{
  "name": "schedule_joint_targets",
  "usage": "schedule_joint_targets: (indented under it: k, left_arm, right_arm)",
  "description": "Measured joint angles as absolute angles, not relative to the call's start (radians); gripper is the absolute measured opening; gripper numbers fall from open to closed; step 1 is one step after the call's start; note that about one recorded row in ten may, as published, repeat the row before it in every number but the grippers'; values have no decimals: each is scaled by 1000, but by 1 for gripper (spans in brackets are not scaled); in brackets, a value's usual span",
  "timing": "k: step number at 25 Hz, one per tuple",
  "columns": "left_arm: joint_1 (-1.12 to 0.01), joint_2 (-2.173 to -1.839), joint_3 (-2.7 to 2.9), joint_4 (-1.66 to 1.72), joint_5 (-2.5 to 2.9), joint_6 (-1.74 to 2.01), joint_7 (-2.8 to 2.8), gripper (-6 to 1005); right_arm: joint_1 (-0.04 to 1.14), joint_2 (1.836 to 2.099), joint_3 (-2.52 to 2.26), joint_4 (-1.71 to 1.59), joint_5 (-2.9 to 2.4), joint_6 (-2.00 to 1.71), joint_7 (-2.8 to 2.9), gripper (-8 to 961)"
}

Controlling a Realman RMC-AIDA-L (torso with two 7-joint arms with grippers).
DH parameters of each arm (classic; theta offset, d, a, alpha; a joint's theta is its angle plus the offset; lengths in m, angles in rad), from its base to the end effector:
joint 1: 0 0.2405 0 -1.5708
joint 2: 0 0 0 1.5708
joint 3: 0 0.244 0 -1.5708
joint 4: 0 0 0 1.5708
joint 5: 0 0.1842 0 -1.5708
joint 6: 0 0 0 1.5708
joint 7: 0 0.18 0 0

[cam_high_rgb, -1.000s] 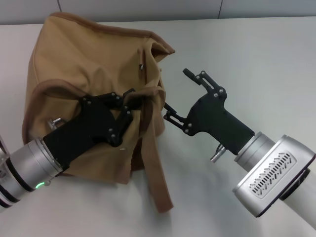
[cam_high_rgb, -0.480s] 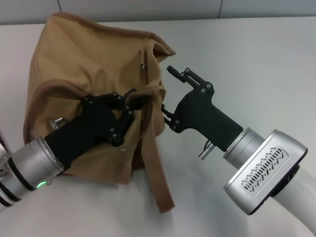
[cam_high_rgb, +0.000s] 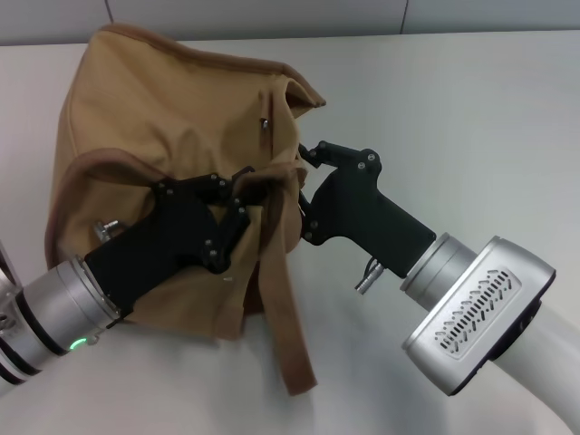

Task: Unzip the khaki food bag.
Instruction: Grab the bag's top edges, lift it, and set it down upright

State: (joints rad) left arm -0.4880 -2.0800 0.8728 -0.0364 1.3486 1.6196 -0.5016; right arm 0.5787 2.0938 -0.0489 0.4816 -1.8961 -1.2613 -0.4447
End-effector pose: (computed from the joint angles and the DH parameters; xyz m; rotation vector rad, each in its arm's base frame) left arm -0.2111 0.2684 -0.0633 -2.3301 -0.3373 -1.1501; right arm 0.1579 0.2877 -0.1192 -2.1296 -0.1834 0.7602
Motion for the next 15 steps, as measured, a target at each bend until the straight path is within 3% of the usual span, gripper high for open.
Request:
schedule_joint_targets:
  k: [6, 12, 15]
  left_arm:
    - [-489, -2080, 873, -38, 1349, 1633, -502, 87]
    - [-488, -2080, 864, -37, 1344, 1677, -502, 86]
    - [-493, -2080, 845, -43, 1343, 1714, -502, 86]
  right_arm:
    - [591, 2094, -48, 482, -1896, -1230, -445, 126]
    - [588, 2094, -48, 480, -1896, -1221, -445, 1]
    - [586, 2094, -48, 478, -1896, -1221, -445, 8]
